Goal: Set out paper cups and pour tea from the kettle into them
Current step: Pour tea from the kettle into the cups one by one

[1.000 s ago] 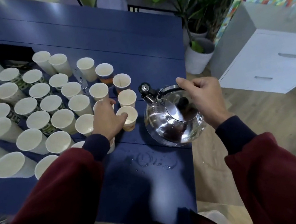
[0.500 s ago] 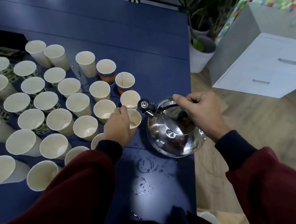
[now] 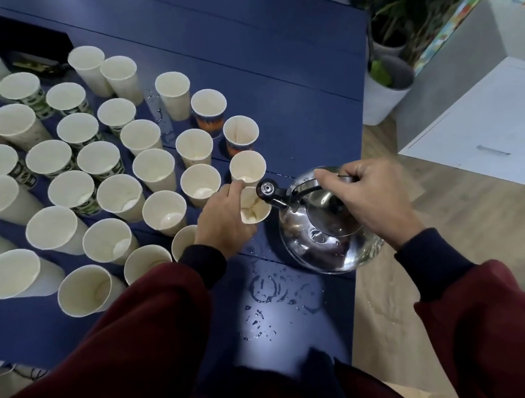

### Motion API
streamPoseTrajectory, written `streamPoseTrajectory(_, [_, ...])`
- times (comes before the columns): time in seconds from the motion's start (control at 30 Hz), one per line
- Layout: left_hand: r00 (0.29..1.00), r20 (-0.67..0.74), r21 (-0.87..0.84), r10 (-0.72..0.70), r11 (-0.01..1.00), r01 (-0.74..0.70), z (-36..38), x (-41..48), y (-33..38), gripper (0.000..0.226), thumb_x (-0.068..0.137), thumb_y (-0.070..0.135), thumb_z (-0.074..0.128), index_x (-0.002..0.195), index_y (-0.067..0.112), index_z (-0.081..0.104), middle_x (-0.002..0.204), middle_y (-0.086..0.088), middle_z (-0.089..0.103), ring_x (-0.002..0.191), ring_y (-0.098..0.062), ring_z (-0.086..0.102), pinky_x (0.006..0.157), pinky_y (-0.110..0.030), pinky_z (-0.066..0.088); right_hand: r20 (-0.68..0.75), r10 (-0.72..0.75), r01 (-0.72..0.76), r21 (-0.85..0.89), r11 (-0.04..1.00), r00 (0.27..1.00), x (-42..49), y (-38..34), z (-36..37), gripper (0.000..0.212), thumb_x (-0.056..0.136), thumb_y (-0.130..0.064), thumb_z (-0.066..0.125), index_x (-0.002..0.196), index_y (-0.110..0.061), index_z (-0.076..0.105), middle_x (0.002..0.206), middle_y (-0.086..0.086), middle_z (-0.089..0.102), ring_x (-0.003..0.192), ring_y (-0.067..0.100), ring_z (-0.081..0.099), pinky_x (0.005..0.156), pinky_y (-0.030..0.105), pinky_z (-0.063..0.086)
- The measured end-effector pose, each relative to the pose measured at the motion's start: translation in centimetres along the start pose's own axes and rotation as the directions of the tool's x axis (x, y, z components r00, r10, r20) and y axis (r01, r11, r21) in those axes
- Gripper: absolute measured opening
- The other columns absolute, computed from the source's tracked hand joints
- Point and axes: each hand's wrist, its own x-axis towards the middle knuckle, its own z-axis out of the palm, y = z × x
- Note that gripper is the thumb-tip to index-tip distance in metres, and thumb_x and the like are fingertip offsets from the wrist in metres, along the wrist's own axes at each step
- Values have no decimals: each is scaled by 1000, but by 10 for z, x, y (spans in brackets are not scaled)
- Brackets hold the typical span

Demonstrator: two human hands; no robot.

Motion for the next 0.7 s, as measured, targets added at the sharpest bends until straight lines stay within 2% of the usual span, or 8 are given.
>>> streamPoseTrajectory(0.07, [1000,-1,7,8,1000,-8,0,0,-1,52,73,26,80,117,15,53,107,-8,63,97,-31,59,78,-49,51,2,2,-2,-26,1000,1000,1,-1,0,63,87,-42,74,50,-2,41,48,16,40,44,12,33,47,29,29])
streamPoseTrajectory(0.17, [1000,0,4,3,1000,-3,1,-1,0,56,72,27,81,119,17,52,108,-8,63,98,-30,59,79,-47,52,5,-2,2,-28,1000,1000,1,0,-2,62,87,-42,74,47,-8,42,43,8,38,42,11,33,47,29,30])
streamPoseTrajectory(0.3, [1000,0,-14,0,1000,0,1,-2,-1,59,72,29,82,121,18,52,111,-7,63,100,-29,60,81,-47,52,-1,-4,4,-77,997,1000,3,-1,-5,64,87,-45,73,54,2,45,53,22,45,47,17,35,49,33,32])
streamPoseTrajectory(0.5, [1000,-2,-11,3,1000,-3,1,-2,-2,66,69,30,87,124,21,51,113,-4,64,100,-25,60,83,-42,54,18,-19,21,-76,997,1000,3,-2,-8,65,87,-46,72,58,8,49,55,26,48,48,29,38,48,39,36])
streamPoseTrajectory(0.6, [1000,-1,-20,0,1000,0,1,-2,-3,68,69,31,88,124,21,51,115,-3,64,102,-23,60,84,-38,54,16,-27,28,-75,997,1000,4,-3,-9,64,87,-44,73,56,6,48,53,23,46,46,22,35,48,35,32])
streamPoseTrajectory(0.7, [1000,-3,-16,-6,1000,6,2,-3,-4,69,69,31,88,125,19,51,116,-4,64,103,-25,61,84,-38,53,21,-29,31,-64,997,999,4,-3,-9,64,87,-44,73,55,5,46,53,23,47,47,25,37,48,39,37])
